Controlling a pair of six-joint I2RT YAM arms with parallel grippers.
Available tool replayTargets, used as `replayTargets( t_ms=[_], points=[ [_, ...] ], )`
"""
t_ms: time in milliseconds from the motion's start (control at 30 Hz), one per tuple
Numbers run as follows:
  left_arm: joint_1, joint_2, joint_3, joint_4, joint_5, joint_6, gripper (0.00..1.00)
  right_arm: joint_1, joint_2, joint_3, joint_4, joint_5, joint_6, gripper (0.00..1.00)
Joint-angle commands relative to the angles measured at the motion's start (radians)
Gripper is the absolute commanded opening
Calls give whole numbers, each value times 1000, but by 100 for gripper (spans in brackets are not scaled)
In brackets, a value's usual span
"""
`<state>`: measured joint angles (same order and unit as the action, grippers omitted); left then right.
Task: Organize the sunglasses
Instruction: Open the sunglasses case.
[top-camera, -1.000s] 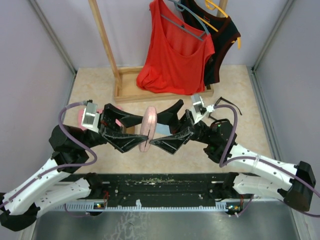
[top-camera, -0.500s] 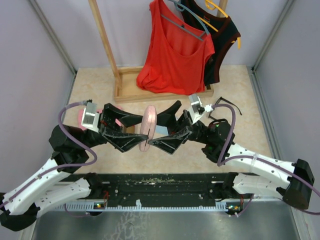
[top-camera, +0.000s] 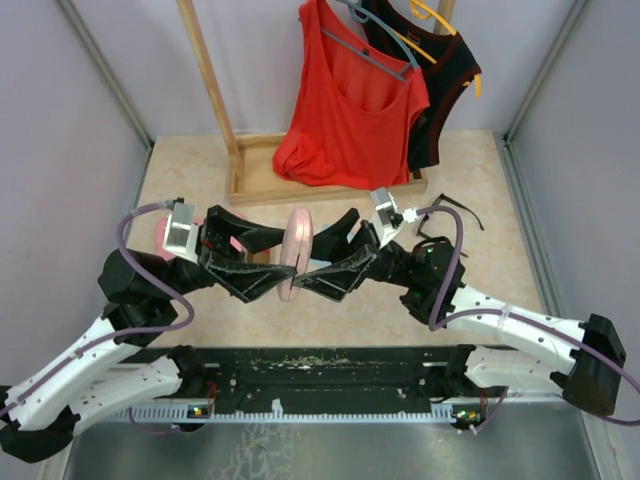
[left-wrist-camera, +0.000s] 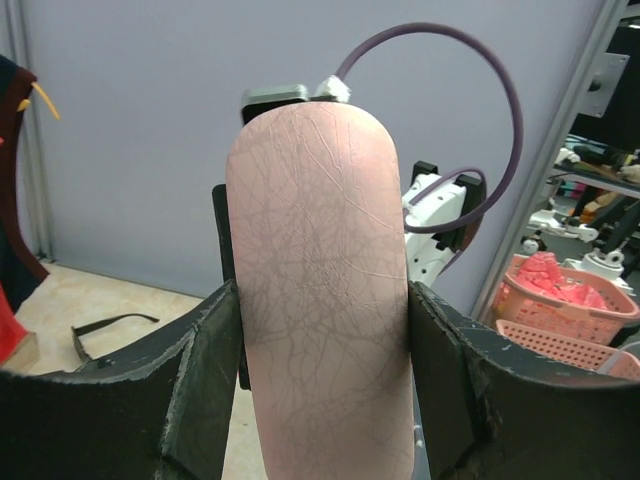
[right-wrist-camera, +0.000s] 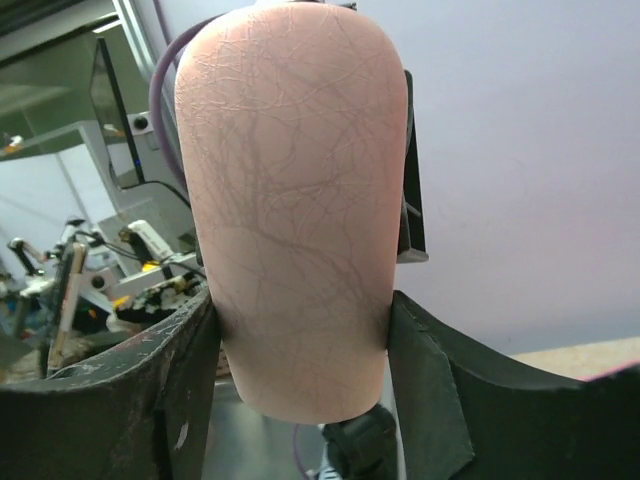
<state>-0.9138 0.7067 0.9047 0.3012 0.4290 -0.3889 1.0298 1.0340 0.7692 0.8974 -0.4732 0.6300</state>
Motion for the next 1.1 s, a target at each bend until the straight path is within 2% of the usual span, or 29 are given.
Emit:
replayTargets(
  t_ms=[0, 167, 367, 767, 900, 1000, 1067],
  points=[
    [-2, -11, 27, -4, -22, 28, 0, 10, -18, 53, -9, 42, -23, 37],
    [-3, -28, 53, -98, -92, 92, 0, 11, -59, 66, -190, 142, -108, 17],
    [-3, -20, 94, -227, -187, 181, 0, 11, -81, 112, -446, 362, -190, 0],
    [-3, 54, 174, -421, -414, 224, 0, 12, -2, 263, -836, 728, -225, 0],
    [-2, 69, 199, -456, -454, 208, 0, 11, 49, 334, -926, 797, -223, 0],
    [-2, 61, 198, -458, -462, 202, 12, 11, 64, 338, -928, 807, -221, 0],
    [-2, 53, 197, -458, -461, 194, 30, 10, 64, 326, -912, 803, -229, 0]
  ],
)
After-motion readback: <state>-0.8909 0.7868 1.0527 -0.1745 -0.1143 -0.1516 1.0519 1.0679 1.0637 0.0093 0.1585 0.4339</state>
